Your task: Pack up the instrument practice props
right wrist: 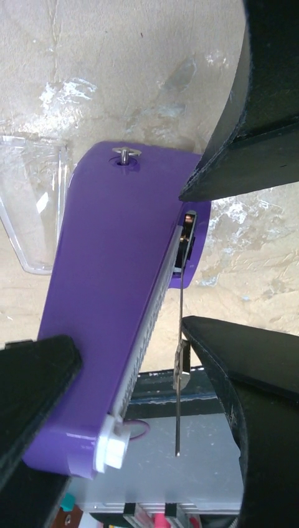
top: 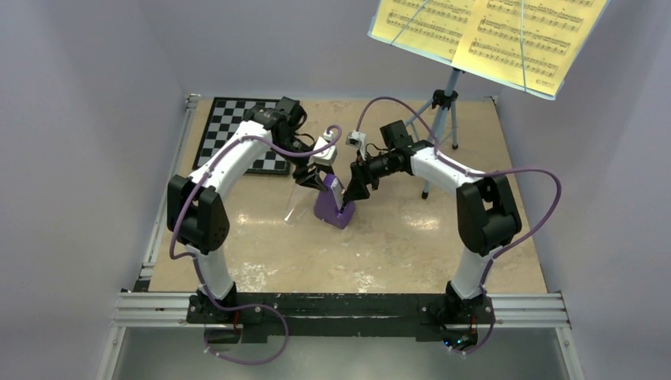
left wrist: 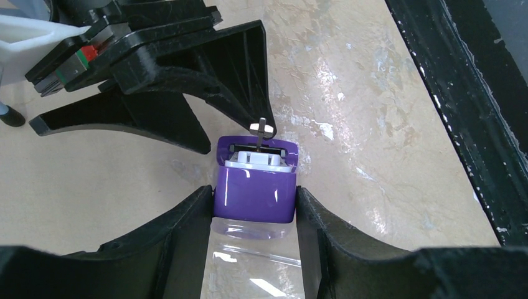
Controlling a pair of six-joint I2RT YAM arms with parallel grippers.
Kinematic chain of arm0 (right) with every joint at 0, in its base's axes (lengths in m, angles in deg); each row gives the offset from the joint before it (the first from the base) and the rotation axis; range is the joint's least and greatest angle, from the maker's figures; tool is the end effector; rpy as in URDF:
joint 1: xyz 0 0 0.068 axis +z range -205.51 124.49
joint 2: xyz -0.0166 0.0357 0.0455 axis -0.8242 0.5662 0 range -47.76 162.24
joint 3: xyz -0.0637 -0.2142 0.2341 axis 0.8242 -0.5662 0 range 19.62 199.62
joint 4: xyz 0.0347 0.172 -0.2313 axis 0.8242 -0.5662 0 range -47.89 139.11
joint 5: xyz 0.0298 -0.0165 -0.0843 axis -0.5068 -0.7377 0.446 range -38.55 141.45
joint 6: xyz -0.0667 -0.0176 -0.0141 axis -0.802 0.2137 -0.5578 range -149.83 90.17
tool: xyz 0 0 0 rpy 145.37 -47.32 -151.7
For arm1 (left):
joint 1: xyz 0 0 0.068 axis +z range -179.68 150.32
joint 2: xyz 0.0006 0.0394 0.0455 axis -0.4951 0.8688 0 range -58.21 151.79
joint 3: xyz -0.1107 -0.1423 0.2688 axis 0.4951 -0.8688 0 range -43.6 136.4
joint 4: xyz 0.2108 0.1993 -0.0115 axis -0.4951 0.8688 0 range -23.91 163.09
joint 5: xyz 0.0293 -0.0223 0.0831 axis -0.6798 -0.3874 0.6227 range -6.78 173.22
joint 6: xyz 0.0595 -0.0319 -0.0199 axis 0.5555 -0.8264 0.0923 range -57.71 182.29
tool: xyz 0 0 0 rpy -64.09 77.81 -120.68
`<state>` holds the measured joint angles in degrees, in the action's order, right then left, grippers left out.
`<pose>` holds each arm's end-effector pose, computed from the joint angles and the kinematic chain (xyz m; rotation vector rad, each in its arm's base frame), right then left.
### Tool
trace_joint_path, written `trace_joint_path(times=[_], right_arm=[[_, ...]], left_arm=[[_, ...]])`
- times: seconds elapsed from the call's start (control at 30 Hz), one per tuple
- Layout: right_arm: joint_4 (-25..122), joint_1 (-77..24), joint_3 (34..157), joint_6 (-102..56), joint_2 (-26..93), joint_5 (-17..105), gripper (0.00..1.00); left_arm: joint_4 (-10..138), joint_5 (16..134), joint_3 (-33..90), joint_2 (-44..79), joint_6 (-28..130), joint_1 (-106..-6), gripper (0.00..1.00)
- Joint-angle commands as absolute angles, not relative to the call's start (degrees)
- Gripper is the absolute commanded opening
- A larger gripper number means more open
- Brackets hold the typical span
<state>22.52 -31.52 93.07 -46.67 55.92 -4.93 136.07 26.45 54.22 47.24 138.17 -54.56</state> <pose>0.3652 0.2150 0.2453 -1.1627 2.0563 1.2909 0.3499 -0.2154 0.3381 1.8853 1.3829 -1.0292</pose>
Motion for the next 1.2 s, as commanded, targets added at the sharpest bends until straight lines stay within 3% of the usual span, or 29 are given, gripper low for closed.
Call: trace_joint_path(times=[0.0, 0.5, 1.17], right_arm=[[26.1, -31.5, 96.0, -42.7, 56.9, -4.0, 0.72], [33.2, -32.0, 96.5, -28.4, 58.6, 2.5, 0.71], [29.8, -33.4, 99.7, -27.7, 61.0, 2.1, 0.70]], left_arm=[[138.3, 26.4, 55.1, 48.5, 140.3, -54.8, 0.00], [139.9, 26.1, 54.5, 48.5, 142.2, -54.8, 0.00], [141.1, 26.7, 52.7, 47.8, 145.6, -54.9, 0.00]])
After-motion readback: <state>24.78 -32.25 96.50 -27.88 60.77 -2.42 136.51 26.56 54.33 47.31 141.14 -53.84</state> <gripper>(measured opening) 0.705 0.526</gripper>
